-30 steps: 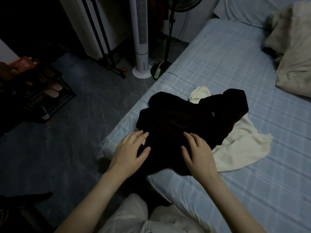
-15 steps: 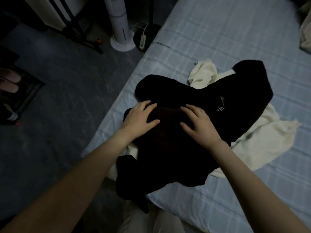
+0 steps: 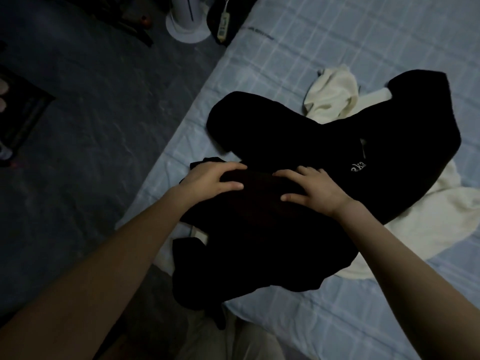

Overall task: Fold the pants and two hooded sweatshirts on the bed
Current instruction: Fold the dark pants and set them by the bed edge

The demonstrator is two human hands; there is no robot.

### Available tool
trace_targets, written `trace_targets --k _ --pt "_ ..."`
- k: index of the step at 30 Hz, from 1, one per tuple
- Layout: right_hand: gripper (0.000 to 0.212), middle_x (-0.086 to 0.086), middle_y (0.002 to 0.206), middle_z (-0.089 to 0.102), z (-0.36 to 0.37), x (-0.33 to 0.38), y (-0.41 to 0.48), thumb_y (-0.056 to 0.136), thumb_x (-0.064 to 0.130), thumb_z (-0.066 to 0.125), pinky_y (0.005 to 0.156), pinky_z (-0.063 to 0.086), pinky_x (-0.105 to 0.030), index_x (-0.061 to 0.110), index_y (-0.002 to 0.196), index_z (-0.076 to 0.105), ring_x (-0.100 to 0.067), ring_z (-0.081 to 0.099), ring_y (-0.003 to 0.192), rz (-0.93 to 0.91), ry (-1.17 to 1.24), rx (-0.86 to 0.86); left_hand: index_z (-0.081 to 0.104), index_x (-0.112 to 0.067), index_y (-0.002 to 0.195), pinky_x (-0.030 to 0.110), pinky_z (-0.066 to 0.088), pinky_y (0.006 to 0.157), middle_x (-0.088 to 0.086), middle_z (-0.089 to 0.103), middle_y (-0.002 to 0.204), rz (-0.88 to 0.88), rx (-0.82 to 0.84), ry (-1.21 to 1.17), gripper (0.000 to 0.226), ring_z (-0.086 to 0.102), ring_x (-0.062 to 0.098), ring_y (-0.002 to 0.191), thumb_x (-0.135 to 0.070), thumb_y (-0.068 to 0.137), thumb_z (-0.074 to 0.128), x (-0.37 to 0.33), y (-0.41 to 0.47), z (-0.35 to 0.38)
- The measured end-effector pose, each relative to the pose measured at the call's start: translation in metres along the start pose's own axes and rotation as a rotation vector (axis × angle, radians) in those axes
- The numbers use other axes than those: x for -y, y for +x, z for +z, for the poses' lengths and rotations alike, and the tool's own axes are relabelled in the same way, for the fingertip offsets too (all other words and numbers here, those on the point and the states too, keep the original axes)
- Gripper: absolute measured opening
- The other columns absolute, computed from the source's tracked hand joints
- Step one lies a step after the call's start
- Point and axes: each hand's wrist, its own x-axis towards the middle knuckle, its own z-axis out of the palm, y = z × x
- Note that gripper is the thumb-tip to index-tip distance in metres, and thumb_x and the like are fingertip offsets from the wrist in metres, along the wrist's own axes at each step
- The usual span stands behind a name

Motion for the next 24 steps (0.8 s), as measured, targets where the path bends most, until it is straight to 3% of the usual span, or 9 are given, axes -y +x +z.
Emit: trace_targets --k 2,5,8,14,24 --pt "0.049 0.005 0.129 0.053 -0.007 0.001 -0.008 0.094 0.058 0.051 0.1 0.044 -0.04 0.049 0.14 0.037 -0.016 0.053 0.118 -0.05 0.181 0.0 0.053 -0.049 0.131 0.016 0.042 0.09 -0.02 0.059 0.121 0.005 0.008 -0.124 0.047 0.055 -0.001 0.113 -0.054 0.087 0.065 -0.005 -0.007 -0.008" --pt "0.039 0.019 0.13 0.053 -0.023 0.008 -0.025 0.096 0.047 0.058 0.1 0.045 -0.025 0.05 0.132 0.045 -0.003 0.053 0.118 -0.119 0.382 -0.036 0.061 -0.039 0.127 0.021 0.041 0.102 -0.013 0.06 0.126 0.018 0.032 -0.285 0.041 0.054 0.001 0.119 -0.041 0.087 0.07 -0.014 -0.019 -0.018" --pt "0.033 0.017 0.125 0.056 -0.042 0.018 -0.051 0.096 0.038 0.063 0.094 0.045 -0.015 0.041 0.128 0.054 -0.006 0.056 0.117 -0.167 0.509 -0.096 0.068 -0.031 0.116 0.014 0.043 0.097 -0.013 0.066 0.115 0.056 0.037 -0.358 0.03 0.06 -0.002 0.111 -0.03 0.087 0.073 -0.036 -0.034 -0.031" --pt "0.024 0.006 0.117 0.067 -0.083 0.044 -0.113 0.094 0.019 0.068 0.091 0.051 -0.021 0.021 0.118 0.067 -0.015 0.065 0.111 -0.176 0.666 -0.213 0.07 -0.044 0.094 0.005 0.044 0.08 -0.026 0.072 0.093 0.104 -0.068 -0.425 0.022 0.066 -0.007 0.092 -0.027 0.083 0.077 -0.105 -0.077 -0.067" --pt "0.026 0.011 0.116 0.071 -0.142 0.127 -0.243 0.089 0.022 0.072 0.092 0.047 -0.014 0.021 0.115 0.072 -0.006 0.065 0.112 -0.154 0.684 -0.59 0.076 -0.04 0.086 0.006 0.045 0.072 -0.02 0.073 0.088 0.309 -0.149 -0.378 0.014 0.068 -0.005 0.085 -0.032 0.077 0.082 -0.212 -0.16 -0.144"
